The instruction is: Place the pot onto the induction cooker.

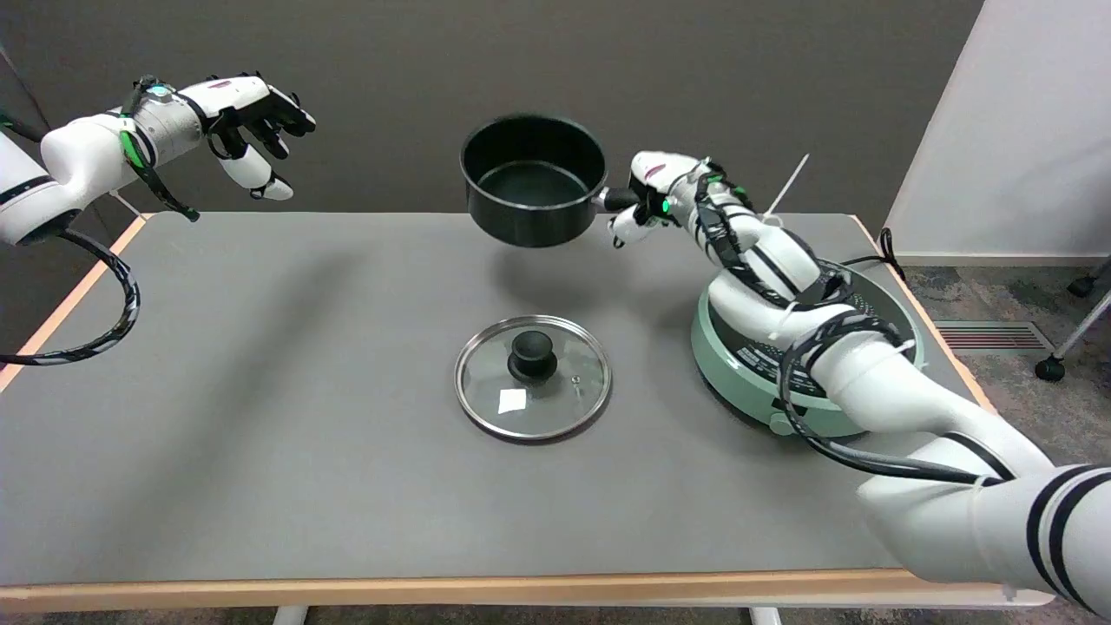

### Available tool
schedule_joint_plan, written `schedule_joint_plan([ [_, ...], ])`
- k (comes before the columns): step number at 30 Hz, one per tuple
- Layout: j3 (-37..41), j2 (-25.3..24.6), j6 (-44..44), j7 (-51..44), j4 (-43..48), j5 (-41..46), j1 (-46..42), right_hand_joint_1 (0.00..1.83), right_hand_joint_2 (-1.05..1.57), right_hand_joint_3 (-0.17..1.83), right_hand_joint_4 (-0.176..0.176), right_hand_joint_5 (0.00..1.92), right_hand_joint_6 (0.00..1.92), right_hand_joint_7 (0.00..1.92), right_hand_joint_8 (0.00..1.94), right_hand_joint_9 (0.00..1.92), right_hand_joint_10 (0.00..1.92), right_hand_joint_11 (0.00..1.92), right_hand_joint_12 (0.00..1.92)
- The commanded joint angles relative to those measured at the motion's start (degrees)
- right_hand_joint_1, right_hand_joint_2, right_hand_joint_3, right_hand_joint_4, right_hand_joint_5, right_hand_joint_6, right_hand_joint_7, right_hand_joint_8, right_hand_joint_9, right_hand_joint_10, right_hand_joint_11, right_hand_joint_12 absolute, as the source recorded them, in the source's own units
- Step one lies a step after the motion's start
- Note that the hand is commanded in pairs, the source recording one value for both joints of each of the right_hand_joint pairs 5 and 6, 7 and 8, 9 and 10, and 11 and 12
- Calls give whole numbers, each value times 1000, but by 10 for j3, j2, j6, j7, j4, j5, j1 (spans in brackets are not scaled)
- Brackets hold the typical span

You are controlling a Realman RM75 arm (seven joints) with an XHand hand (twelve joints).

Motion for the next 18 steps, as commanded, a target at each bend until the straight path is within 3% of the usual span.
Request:
schedule_joint_plan([
  [1, 20, 59, -122, 1, 200, -65, -69, 1010, 949, 620, -51, 1835, 1835, 1835, 1835, 1835, 1835, 1835, 1835],
  [12, 29, 29, -376, 0, 335, -237, -117, 1026, 947, 658, -61, 1807, 1807, 1807, 1807, 1807, 1807, 1807, 1807],
  [18, 19, 0, -467, -4, 374, -290, -133, 1023, 966, 676, -66, 1795, 1795, 1795, 1795, 1795, 1795, 1795, 1795],
])
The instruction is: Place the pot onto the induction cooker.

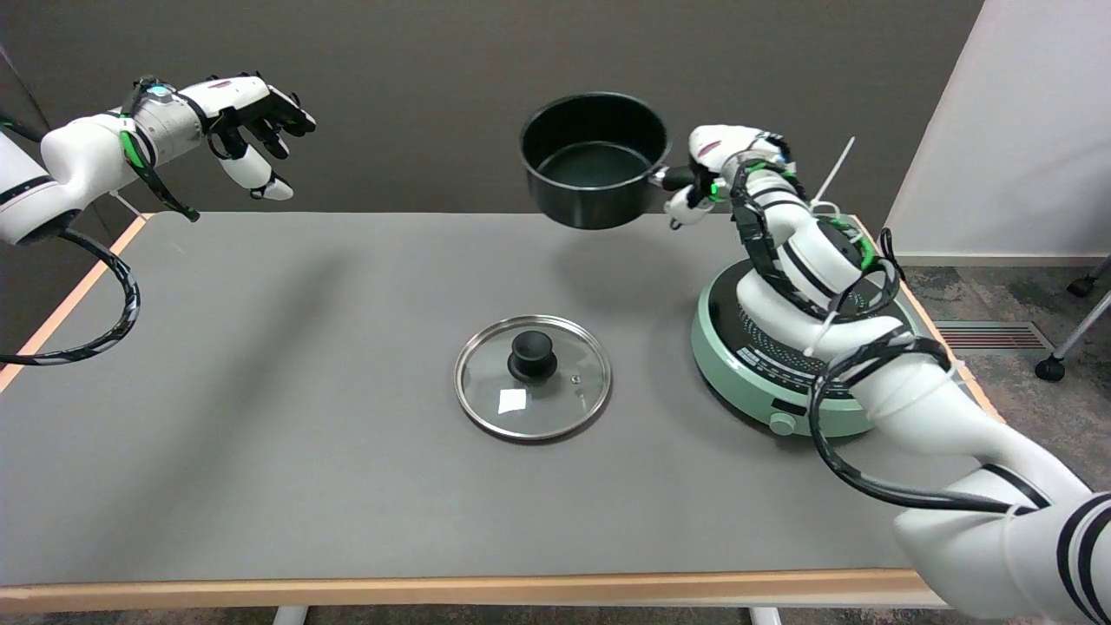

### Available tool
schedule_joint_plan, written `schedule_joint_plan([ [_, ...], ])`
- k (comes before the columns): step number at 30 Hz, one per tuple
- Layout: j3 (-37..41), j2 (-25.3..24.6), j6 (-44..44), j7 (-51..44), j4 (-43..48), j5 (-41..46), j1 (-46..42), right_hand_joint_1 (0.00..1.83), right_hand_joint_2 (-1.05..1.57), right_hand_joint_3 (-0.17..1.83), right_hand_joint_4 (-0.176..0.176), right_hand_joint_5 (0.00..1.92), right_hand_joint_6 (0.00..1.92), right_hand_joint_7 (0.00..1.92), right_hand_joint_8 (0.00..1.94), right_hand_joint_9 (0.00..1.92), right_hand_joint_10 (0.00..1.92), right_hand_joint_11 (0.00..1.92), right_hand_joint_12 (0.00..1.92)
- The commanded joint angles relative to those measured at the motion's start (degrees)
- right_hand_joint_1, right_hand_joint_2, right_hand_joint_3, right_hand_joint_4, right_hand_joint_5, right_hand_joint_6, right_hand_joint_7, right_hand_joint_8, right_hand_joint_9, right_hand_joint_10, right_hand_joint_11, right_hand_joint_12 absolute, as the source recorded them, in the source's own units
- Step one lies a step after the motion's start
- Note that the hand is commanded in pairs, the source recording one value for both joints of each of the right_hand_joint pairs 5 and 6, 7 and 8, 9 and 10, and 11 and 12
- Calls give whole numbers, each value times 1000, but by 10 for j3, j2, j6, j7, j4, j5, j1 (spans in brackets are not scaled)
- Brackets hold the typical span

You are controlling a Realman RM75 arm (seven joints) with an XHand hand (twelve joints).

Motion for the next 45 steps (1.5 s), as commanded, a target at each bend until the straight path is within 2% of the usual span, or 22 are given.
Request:
schedule_joint_plan([
  [1, -1, -42, -304, -4, 185, -198, -73, 1024, 968, 677, -66, 1795, 1795, 1795, 1795, 1795, 1795, 1795, 1795],
  [9, -33, -80, -411, -4, 228, -296, -108, 1041, 956, 671, -69, 1781, 1781, 1781, 1781, 1781, 1781, 1781, 1781],
  [18, -92, -124, -488, -5, 259, -436, -136, 1052, 965, 658, -72, 1769, 1769, 1769, 1769, 1769, 1769, 1769, 1769],
  [40, -178, -131, -616, 24, 278, -623, -245, 1050, 1013, 673, -78, 1760, 1760, 1760, 1760, 1760, 1760, 1760, 1760],
  [45, -185, -131, -625, 29, 277, -636, -257, 1048, 1018, 677, -80, 1755, 1755, 1755, 1755, 1755, 1755, 1755, 1755],
])
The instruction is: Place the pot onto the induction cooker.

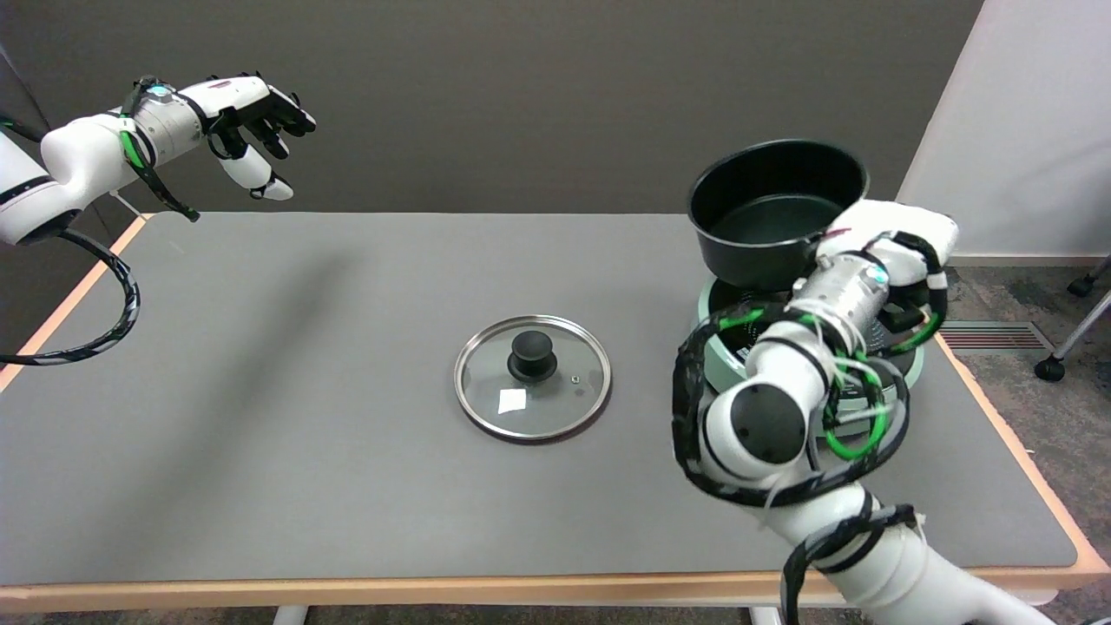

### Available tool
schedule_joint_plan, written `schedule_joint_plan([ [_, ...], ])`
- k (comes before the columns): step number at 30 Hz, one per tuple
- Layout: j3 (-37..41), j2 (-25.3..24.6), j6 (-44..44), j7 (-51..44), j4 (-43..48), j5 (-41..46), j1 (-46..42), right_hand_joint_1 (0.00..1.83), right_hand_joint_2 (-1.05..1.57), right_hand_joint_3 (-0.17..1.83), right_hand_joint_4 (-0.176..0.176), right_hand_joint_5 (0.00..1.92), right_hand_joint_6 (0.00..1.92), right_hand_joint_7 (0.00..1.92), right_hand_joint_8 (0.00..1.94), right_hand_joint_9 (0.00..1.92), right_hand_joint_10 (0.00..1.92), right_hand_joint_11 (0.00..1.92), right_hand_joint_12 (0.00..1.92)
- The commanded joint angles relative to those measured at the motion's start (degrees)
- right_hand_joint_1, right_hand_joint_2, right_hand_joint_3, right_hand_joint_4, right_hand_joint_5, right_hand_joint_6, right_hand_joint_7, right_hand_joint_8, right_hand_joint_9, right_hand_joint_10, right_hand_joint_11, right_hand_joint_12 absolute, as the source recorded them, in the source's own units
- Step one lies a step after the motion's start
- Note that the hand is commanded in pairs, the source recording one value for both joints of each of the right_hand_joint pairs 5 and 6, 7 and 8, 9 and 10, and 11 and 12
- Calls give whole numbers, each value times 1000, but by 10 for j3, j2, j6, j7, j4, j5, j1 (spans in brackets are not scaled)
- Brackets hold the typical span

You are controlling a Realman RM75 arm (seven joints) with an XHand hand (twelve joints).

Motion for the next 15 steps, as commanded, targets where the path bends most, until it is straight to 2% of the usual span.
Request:
schedule_joint_plan([
  [1, -58, -13, -92, 25, 18, -135, -75, 1047, 1018, 677, -80, 1754, 1754, 1754, 1754, 1754, 1754, 1754, 1754],
  [8, -63, -12, -96, 59, 16, -136, -89, 1046, 1016, 682, -83, 1743, 1743, 1743, 1743, 1743, 1743, 1743, 1743],
  [15, -64, -8, -118, 143, 21, -133, -116, 1052, 982, 700, -88, 1723, 1723, 1723, 1723, 1723, 1723, 1723, 1723],
])
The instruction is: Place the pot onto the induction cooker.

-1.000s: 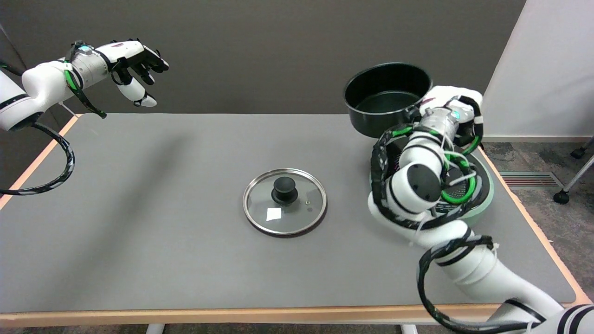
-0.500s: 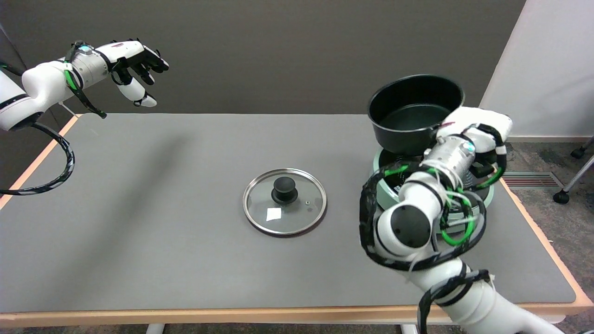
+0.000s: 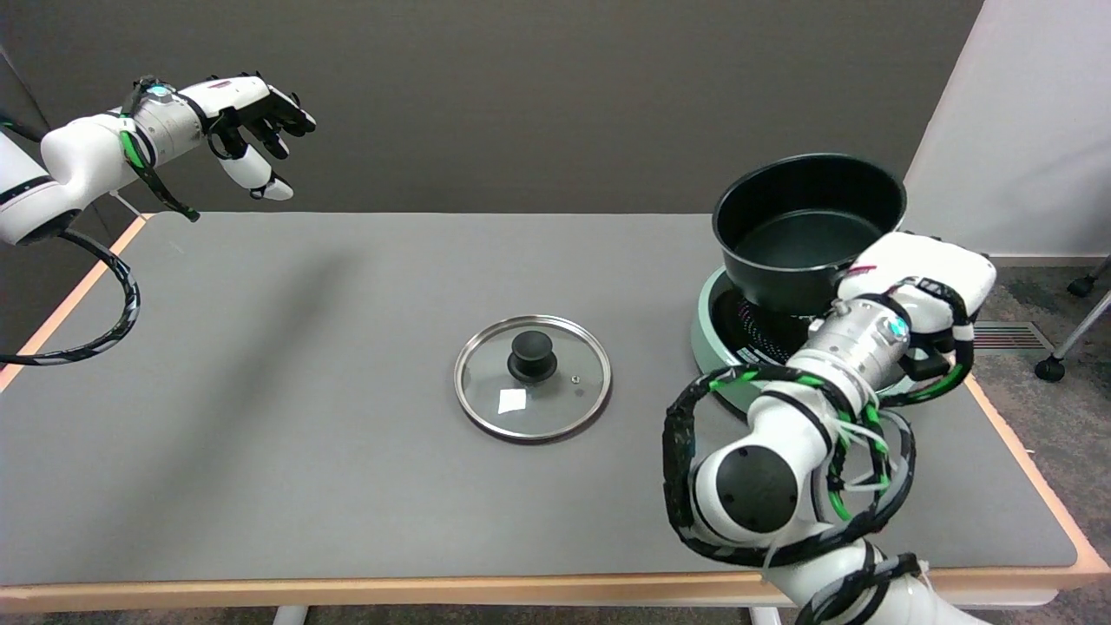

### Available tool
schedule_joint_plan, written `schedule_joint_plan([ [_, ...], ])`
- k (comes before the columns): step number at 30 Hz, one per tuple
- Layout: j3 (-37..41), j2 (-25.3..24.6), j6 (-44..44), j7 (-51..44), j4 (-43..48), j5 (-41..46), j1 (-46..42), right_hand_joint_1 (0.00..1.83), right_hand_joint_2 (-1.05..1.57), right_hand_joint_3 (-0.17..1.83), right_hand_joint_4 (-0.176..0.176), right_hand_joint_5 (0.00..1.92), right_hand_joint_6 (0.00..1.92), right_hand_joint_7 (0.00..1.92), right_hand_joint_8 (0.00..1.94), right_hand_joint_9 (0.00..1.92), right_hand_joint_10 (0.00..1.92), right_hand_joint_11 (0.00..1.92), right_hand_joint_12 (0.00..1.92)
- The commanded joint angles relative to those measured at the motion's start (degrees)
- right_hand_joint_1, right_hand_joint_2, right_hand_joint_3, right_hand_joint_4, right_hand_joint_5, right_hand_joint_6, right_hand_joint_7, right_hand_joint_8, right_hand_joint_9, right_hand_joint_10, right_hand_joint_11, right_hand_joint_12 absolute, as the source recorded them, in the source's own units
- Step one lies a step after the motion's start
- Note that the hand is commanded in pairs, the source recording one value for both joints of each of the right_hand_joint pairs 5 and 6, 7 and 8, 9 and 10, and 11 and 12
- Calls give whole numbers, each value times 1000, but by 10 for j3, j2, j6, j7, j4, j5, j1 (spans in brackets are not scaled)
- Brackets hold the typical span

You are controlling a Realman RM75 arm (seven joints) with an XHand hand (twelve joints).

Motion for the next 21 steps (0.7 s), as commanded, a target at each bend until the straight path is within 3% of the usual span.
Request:
schedule_joint_plan([
  [1, -22, 2, -53, 114, 9, -37, -61, 1052, 979, 703, -89, 1721, 1721, 1721, 1721, 1721, 1721, 1721, 1721],
  [21, -55, 7, -57, 159, 8, -19, -75, 1053, 896, 786, -104, 1625, 1625, 1625, 1625, 1625, 1625, 1625, 1625],
])
